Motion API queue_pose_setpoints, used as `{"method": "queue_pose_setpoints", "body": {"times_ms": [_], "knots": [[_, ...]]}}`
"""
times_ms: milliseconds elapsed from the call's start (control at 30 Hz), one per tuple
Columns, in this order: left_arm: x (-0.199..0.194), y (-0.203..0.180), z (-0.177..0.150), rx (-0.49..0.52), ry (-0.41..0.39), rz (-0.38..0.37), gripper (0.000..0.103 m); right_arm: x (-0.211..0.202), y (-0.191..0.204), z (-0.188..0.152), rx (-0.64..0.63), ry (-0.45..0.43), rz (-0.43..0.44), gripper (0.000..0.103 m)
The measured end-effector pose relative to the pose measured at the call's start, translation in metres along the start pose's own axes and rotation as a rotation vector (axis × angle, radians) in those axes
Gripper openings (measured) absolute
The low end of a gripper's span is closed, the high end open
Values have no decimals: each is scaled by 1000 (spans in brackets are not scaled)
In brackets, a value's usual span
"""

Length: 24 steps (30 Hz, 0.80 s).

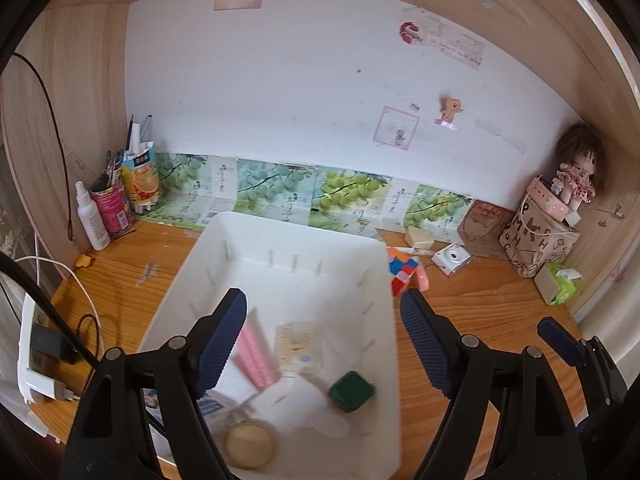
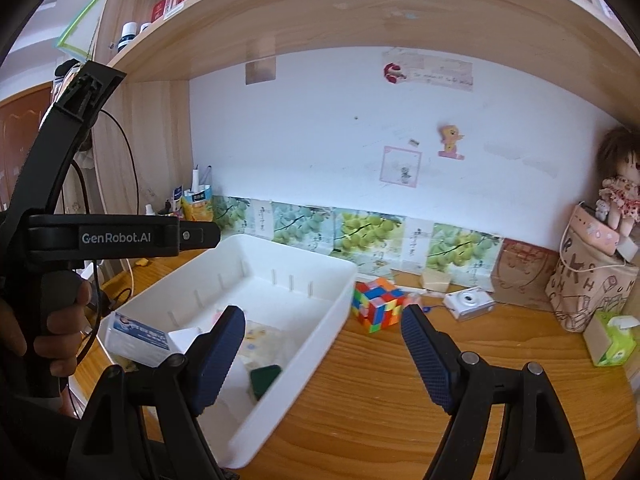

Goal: Organize rigid objects
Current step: 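Move both open grippers away from the tray toward the Rubik's cube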

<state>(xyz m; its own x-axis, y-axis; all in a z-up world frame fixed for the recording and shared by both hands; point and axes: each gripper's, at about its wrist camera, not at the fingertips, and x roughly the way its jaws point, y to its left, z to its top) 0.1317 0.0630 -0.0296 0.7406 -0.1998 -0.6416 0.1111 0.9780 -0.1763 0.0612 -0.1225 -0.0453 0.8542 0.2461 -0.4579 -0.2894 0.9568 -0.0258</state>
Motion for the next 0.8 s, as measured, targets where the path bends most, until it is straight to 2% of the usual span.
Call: {"method": "queue_pose_setpoints", "body": {"times_ms": [467,800], "knots": [[9,-63,-10,-2,12,32,82,-3,-64,-5,6,5,38,81],[32,-87,-23,-56,90,93,82,10,-109,-17,48,66,62,81]]}}
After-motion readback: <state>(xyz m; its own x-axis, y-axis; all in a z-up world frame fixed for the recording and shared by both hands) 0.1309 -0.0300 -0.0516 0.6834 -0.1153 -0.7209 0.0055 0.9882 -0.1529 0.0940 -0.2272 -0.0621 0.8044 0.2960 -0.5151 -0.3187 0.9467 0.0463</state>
